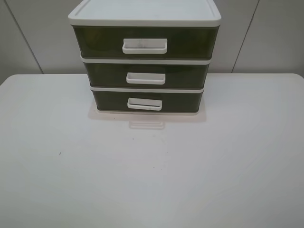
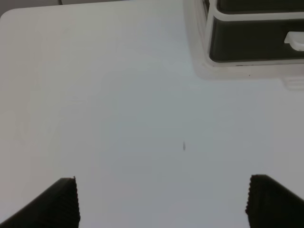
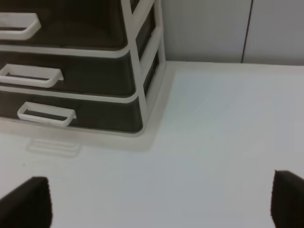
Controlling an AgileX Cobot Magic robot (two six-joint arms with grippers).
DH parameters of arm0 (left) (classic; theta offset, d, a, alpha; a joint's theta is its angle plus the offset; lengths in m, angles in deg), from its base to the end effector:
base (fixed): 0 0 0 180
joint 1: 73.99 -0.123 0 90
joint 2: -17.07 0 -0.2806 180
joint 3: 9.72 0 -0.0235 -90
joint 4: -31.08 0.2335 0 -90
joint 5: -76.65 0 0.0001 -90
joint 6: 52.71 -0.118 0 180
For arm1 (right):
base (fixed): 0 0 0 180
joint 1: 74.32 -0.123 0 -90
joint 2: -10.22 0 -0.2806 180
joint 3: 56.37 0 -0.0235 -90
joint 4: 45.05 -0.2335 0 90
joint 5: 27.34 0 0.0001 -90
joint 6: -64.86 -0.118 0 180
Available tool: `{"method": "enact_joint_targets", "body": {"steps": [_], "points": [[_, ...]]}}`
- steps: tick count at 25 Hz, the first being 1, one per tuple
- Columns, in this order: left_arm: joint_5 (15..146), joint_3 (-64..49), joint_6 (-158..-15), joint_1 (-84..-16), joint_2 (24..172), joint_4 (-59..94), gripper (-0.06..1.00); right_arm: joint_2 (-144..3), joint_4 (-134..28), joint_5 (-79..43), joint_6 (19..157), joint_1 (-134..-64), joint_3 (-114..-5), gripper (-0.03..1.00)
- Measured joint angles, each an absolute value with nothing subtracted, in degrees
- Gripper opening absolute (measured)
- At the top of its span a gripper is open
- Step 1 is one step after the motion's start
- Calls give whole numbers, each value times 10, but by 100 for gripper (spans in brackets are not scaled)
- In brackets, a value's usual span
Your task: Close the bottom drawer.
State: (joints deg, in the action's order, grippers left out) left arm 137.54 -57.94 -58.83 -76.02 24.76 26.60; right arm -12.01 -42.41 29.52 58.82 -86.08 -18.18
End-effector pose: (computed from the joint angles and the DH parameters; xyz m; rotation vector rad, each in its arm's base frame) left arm 0.0075 -0.0078 0.2579 0.0767 2.0346 -0.0042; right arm 0.0367 0.0030 0.3108 -0.1039 2.0462 0.1386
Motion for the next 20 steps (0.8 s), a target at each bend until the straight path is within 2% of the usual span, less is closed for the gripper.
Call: {"method": "enact_joint_targets", "body": {"steps": [12, 20], "points": [[1375, -579, -588, -760, 248, 266, 72, -11, -421, 300, 588, -861, -181, 80], [1375, -579, -588, -760, 248, 266, 72, 25, -427, 328, 595, -861, -92, 80]]}}
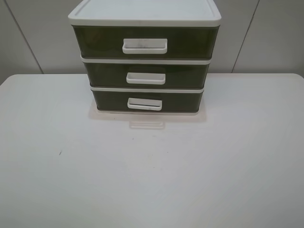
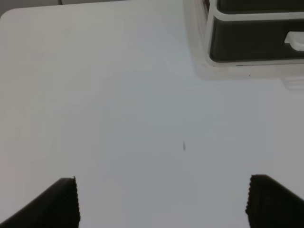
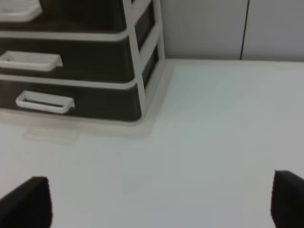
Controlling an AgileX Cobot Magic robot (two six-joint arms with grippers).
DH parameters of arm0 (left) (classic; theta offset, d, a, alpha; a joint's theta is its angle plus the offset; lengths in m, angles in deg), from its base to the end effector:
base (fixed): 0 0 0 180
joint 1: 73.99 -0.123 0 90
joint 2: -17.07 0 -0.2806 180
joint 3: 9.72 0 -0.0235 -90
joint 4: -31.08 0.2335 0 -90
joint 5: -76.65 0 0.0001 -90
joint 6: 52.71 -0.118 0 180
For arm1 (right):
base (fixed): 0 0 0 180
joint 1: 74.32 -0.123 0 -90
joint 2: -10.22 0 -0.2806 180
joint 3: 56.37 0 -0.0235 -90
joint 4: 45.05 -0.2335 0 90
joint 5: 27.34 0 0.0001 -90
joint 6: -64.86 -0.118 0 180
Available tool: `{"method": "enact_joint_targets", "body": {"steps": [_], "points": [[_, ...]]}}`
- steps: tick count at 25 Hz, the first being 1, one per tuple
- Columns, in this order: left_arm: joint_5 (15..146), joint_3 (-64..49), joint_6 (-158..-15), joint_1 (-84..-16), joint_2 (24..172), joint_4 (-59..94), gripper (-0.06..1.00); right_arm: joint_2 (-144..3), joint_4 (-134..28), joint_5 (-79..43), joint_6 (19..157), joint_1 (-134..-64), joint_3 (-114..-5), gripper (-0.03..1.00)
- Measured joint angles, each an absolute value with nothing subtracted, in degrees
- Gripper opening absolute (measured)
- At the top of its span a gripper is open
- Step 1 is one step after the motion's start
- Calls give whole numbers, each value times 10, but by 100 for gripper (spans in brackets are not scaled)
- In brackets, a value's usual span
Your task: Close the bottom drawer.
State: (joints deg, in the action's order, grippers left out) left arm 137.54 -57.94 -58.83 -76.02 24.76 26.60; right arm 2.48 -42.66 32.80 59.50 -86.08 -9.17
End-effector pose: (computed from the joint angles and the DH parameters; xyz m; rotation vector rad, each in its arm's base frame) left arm 0.0075 -0.0078 0.2579 0.0767 2.0346 -0.0042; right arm 0.0071 -0.0029 0.2641 -0.1100 2.0076 0.1413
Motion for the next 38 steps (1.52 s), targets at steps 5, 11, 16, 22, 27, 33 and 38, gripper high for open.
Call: {"method": "enact_joint_targets", "body": {"steps": [5, 11, 16, 22, 27, 33, 38], "points": [[1375, -579, -588, -760, 248, 266, 72, 25, -435, 331, 605, -851, -90, 80], [1375, -579, -588, -760, 248, 266, 72, 25, -459, 331, 641, -777, -90, 80], [1375, -579, -588, -760, 248, 266, 72, 25, -476, 331, 661, -767, -90, 80], [1375, -579, -588, -760, 248, 266, 72, 25, -475, 331, 661, -767, -90, 80], [1375, -579, -588, -760, 248, 266, 72, 25, -460, 331, 643, -767, -90, 80], [1375, -579, -588, -760, 248, 266, 72, 25, -450, 331, 627, -767, -90, 80], [1375, -579, -588, -760, 248, 266, 72, 25, -450, 331, 630, -767, -90, 80]]}}
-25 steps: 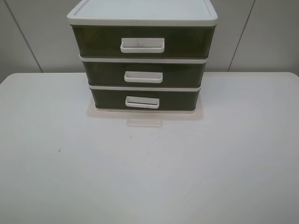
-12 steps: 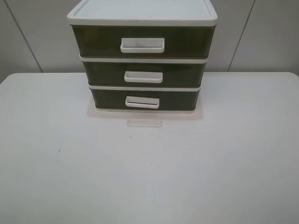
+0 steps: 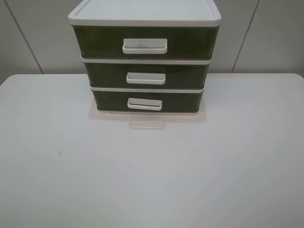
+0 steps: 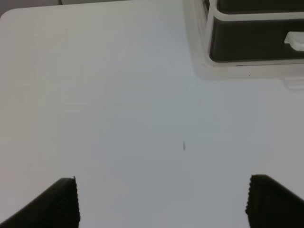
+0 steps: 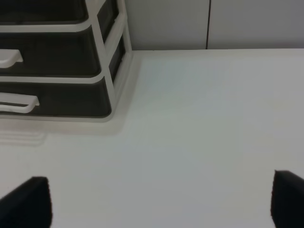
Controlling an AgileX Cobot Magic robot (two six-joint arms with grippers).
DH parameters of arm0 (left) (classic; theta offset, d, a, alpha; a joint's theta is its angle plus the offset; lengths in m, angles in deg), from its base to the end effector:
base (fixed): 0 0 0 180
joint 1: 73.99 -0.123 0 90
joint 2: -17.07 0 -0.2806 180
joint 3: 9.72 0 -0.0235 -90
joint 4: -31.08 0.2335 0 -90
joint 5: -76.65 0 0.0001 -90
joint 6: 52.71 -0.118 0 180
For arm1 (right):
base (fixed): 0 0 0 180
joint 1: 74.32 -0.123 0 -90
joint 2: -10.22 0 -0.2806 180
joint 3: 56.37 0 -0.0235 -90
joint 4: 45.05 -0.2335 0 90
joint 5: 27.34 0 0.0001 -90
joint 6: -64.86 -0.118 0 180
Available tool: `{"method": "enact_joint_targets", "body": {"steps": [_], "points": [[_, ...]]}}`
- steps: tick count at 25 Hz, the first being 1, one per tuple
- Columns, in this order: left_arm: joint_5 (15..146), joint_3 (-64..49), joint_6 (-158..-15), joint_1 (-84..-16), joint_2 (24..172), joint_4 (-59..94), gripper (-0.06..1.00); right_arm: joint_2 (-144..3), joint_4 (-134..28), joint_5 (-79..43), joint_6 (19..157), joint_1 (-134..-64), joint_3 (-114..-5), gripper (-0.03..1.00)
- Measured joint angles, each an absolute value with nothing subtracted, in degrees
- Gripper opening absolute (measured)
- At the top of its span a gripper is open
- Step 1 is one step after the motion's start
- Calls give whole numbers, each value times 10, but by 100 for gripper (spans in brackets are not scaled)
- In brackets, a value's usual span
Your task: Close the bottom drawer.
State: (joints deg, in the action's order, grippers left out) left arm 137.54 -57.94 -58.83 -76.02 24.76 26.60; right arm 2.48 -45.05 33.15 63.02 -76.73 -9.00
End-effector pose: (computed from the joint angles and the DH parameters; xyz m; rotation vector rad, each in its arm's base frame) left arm 0.0075 -0.0078 0.2579 0.0767 2.0346 -0.0042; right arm 0.0064 0.0003 0.2626 -0.0100 2.0179 0.0471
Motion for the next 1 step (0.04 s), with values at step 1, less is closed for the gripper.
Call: {"method": "enact_joint_targets", "body": {"steps": [1], "points": [[1375, -579, -588, -760, 248, 266, 72, 25, -450, 331, 633, -767, -90, 80]]}}
